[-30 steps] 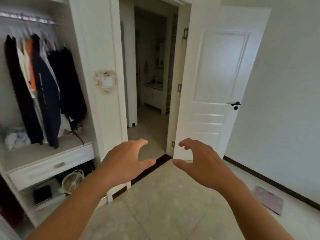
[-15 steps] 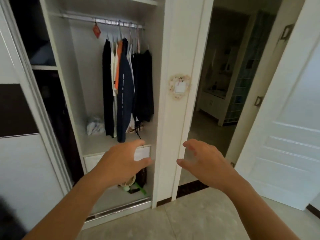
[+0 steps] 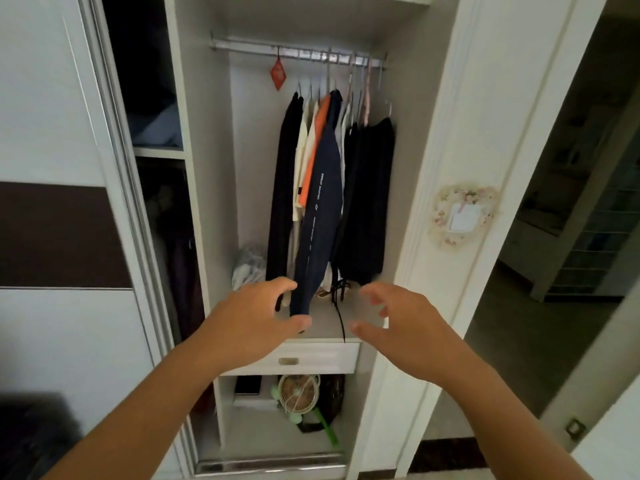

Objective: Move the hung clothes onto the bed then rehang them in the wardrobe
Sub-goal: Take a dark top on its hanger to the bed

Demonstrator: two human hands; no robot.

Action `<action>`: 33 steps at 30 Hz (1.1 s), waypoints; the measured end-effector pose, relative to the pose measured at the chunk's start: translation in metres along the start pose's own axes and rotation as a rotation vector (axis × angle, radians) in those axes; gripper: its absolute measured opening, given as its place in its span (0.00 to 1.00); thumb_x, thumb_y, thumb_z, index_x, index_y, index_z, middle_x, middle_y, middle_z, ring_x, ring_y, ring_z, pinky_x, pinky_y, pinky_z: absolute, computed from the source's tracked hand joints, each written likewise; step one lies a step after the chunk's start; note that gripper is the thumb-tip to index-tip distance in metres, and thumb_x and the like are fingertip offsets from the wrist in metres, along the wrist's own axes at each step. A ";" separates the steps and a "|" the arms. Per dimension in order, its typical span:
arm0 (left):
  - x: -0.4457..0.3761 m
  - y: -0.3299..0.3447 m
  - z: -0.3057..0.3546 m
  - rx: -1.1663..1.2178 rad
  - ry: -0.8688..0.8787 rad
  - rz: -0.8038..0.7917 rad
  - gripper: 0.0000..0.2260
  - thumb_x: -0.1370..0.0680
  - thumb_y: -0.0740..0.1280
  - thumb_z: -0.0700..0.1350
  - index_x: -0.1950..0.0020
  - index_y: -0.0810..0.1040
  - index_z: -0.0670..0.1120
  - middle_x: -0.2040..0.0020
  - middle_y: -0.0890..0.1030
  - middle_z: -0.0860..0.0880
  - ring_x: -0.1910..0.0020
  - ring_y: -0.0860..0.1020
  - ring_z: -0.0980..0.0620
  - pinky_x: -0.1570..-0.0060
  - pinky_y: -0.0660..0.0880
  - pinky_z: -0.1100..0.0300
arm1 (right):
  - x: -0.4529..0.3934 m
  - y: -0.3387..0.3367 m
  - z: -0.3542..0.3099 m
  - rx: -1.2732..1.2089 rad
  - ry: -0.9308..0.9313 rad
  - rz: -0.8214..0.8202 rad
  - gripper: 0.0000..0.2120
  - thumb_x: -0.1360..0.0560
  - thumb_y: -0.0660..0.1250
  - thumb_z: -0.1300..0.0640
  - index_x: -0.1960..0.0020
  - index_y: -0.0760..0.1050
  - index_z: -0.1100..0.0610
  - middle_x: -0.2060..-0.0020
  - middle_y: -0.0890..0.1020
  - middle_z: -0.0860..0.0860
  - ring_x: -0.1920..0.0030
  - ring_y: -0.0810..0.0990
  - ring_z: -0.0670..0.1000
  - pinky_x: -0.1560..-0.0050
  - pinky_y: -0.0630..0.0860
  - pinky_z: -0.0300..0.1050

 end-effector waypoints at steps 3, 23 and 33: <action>-0.033 -0.015 -0.017 0.005 0.013 0.021 0.28 0.24 0.65 0.63 0.26 0.65 0.57 0.33 0.75 0.55 0.38 0.75 0.55 0.40 0.73 0.56 | -0.042 0.008 -0.011 0.015 -0.027 0.013 0.21 0.24 0.67 0.42 0.33 0.69 0.45 0.44 0.76 0.44 0.45 0.75 0.46 0.44 0.74 0.43; -0.250 -0.168 -0.129 0.001 0.197 0.117 0.26 0.23 0.67 0.60 0.29 0.70 0.52 0.33 0.75 0.51 0.35 0.73 0.51 0.43 0.69 0.59 | -0.281 0.000 -0.124 0.067 0.024 0.225 0.22 0.26 0.69 0.40 0.37 0.74 0.48 0.49 0.79 0.44 0.48 0.80 0.48 0.45 0.79 0.50; -0.330 -0.195 -0.129 -0.043 0.194 0.131 0.26 0.23 0.67 0.59 0.30 0.72 0.49 0.35 0.76 0.48 0.38 0.75 0.48 0.42 0.72 0.54 | -0.402 -0.051 -0.135 0.096 0.044 0.364 0.19 0.25 0.69 0.46 0.45 0.80 0.61 0.52 0.83 0.58 0.51 0.81 0.57 0.47 0.80 0.55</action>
Point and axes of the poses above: each hand's wrist, its own x-axis away from the middle knuckle, its own y-axis out of the palm, z = x × y, the point moved 10 cm from there along -x, towards the middle knuckle
